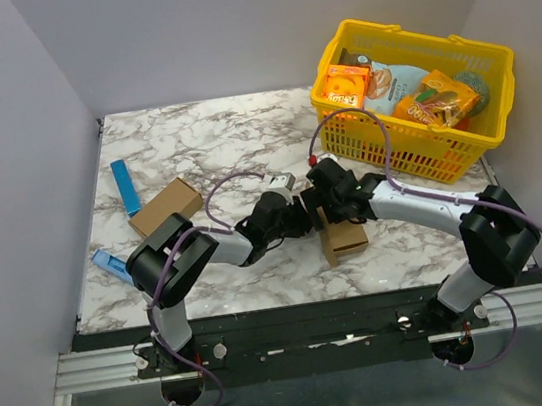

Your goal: Fold the paper box

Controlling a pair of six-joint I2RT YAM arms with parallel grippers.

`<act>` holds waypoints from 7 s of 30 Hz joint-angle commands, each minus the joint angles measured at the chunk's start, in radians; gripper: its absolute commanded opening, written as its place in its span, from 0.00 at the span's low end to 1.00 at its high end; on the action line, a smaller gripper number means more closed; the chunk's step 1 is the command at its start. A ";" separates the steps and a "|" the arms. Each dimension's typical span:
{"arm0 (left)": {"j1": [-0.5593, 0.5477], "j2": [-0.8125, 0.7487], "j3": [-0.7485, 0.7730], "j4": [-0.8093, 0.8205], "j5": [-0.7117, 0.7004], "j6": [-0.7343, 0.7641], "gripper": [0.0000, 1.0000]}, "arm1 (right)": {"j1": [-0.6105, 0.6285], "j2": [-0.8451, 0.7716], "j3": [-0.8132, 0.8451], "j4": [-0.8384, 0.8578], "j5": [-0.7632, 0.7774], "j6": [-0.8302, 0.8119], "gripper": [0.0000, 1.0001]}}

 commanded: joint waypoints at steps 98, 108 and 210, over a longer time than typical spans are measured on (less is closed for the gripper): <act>-0.056 0.067 0.030 0.028 0.022 0.008 0.73 | -0.362 -0.116 -0.297 0.179 -0.660 -0.014 0.94; 0.062 -0.338 -0.276 -0.071 -0.070 0.024 0.89 | -0.335 -0.117 -0.225 0.177 -0.741 -0.113 1.00; 0.332 0.105 -0.236 0.642 0.416 -0.411 0.00 | 0.509 0.390 0.254 -0.412 0.704 0.352 0.87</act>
